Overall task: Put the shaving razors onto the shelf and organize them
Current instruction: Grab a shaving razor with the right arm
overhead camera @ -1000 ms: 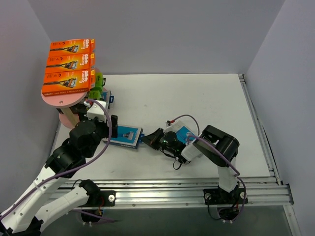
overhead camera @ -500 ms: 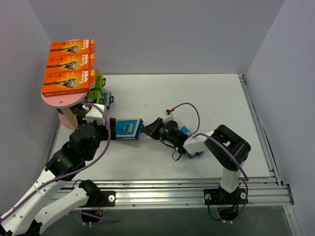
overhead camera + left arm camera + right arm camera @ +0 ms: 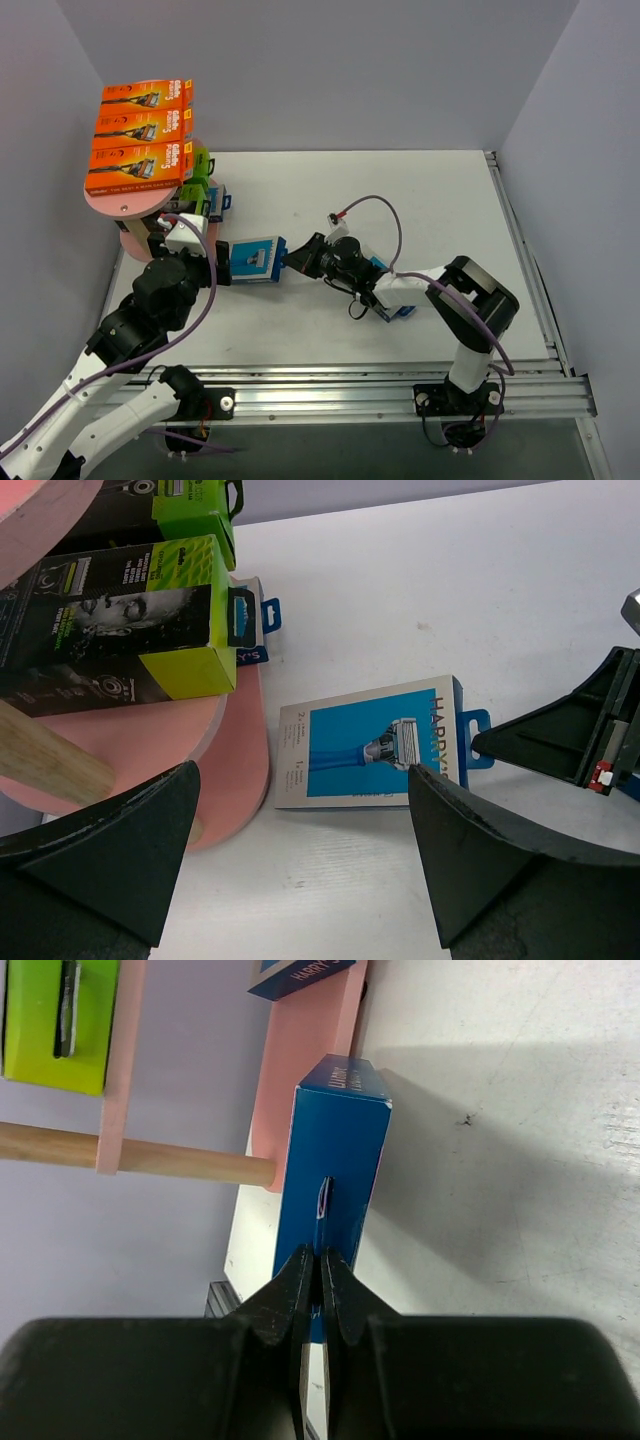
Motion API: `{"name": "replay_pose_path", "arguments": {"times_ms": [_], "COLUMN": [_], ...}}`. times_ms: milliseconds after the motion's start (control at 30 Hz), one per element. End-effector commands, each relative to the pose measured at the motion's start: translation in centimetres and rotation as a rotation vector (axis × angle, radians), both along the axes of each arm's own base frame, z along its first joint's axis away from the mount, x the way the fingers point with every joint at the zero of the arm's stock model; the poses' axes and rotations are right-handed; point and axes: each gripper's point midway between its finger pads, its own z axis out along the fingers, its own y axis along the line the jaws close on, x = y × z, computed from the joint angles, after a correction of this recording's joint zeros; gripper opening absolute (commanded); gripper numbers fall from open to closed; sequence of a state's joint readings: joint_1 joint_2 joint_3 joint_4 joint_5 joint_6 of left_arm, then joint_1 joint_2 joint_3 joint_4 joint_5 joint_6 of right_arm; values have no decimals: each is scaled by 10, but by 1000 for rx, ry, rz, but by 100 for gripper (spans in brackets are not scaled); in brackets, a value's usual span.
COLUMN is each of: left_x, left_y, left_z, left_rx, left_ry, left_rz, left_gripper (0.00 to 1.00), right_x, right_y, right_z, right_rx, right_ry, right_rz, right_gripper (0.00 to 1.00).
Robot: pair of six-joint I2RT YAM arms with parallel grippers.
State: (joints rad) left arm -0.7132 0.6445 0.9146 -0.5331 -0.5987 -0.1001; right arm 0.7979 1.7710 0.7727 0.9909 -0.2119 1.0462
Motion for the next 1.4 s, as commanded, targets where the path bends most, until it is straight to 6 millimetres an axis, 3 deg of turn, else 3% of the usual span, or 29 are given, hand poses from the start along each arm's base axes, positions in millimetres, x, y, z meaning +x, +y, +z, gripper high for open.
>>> {"name": "replay_pose_path", "arguments": {"times_ms": [0,233,500,900,1367], "left_x": [3,3,3,0,0], "left_y": [1,-2,1,5,6], "left_z": [7,6,8,12,14], "left_rx": [-33,-35,-42,-59,-67], "left_ry": [-30,-24,-33,-53,-61], "left_rz": [23,7,17,27,27], "left_gripper": [94,94,94,95,95], "right_x": [3,2,3,-1,-2], "right_y": [4,-2,-8,-1,16], "right_z": [66,92,106,132,146], "right_rx": [110,180,282,404,471], "right_ry": [-150,-176,-178,-220,-240], "right_rz": [23,15,20,66,107], "right_gripper": [0,0,0,0,0]}}
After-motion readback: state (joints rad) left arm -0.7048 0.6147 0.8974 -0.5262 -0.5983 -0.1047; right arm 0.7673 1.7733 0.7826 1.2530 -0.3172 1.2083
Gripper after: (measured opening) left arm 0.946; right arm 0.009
